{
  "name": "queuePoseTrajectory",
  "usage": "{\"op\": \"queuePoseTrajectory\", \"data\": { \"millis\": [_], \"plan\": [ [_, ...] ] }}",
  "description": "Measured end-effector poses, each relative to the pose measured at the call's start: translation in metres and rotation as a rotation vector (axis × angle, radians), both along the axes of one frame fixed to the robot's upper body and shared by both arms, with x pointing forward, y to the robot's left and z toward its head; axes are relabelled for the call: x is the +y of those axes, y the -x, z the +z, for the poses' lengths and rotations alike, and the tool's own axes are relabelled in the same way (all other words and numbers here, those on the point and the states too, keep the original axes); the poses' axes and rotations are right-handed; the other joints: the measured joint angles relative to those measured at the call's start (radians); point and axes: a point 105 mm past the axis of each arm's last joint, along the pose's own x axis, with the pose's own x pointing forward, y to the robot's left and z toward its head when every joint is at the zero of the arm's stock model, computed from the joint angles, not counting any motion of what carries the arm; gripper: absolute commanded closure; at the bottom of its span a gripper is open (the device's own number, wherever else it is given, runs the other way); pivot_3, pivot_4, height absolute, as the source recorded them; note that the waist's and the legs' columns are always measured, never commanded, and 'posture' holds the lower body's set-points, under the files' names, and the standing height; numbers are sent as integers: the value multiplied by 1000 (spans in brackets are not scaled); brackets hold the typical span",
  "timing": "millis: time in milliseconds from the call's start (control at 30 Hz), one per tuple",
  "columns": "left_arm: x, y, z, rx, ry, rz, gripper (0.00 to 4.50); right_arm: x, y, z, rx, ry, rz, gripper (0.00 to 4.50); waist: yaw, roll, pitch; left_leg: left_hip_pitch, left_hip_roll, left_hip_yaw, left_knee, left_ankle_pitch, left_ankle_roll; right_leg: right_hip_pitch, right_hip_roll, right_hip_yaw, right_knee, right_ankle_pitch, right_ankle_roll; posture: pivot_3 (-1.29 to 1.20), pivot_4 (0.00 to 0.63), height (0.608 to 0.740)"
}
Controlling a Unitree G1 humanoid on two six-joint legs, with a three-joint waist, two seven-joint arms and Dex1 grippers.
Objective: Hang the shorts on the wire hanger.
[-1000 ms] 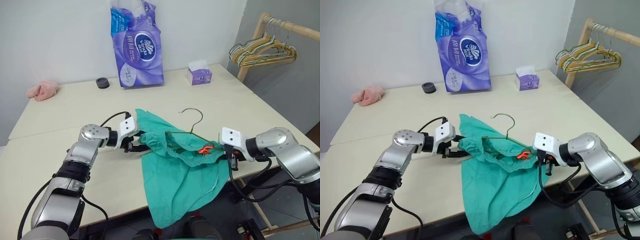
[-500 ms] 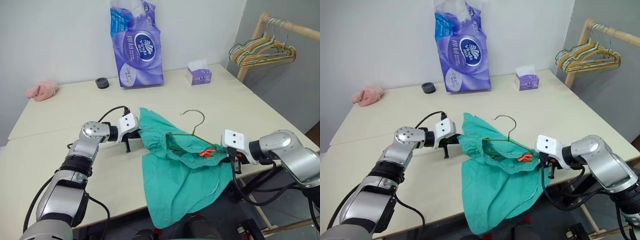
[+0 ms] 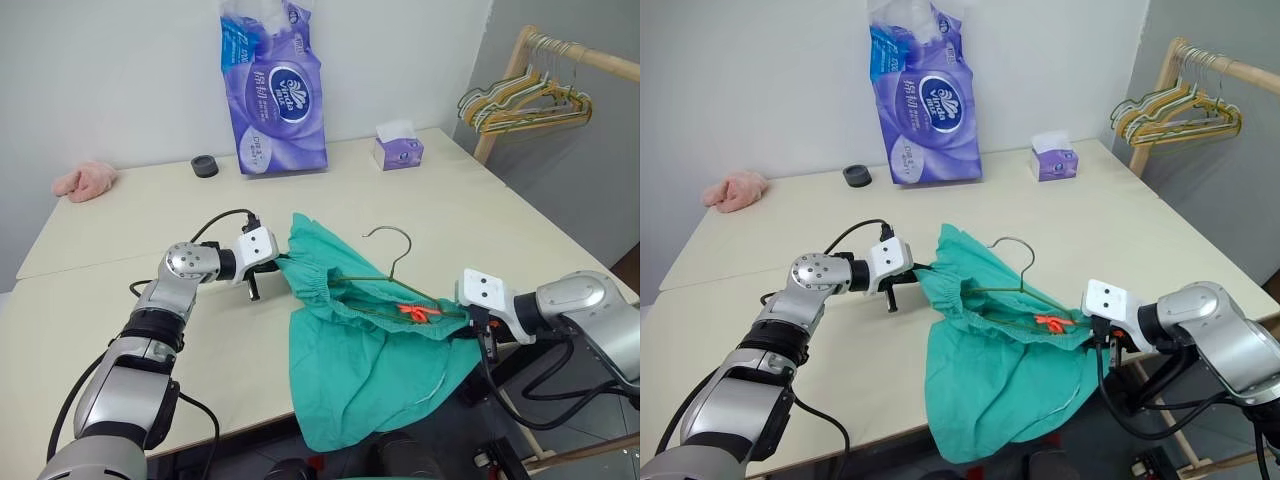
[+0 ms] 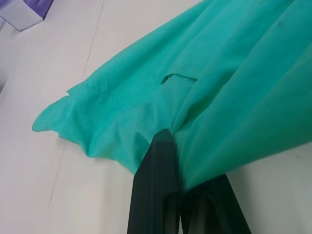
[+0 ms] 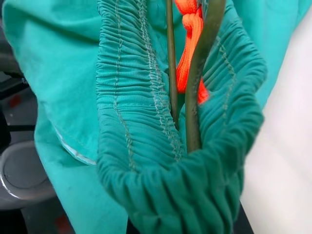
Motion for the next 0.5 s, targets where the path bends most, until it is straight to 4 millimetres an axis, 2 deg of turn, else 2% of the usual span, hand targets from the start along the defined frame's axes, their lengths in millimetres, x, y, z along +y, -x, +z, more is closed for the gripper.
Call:
{"op": "queuePoseTrajectory", "data": {
  "millis": [133, 267, 367, 500],
  "plan": [
    [-1, 0, 0, -4, 1, -3, 4461, -4, -4, 2, -9, -4, -28, 4500, 0, 0, 0, 0, 0, 0, 0, 0, 0, 0, 0, 0, 0, 0, 0, -258, 11, 740],
    [-10, 1, -2, 0, 48, -6, 4461, -2, -9, 8, -28, -14, -33, 4500, 0, 0, 0, 0, 0, 0, 0, 0, 0, 0, 0, 0, 0, 0, 0, -252, 10, 740],
    [-10, 7, -4, 30, 92, -7, 3901, -2, -10, 8, -30, -17, -39, 4500, -2, 0, 0, 0, 0, 0, 0, 0, 0, 0, 0, 0, 0, 0, 0, -248, 10, 740],
    [-10, 15, -9, 56, 96, -21, 2733, -1, -10, 8, -23, -27, -41, 4500, -1, 0, 0, 0, 0, 0, 0, 0, 0, 0, 0, 0, 0, 0, 0, -247, 10, 740]
  ]
}}
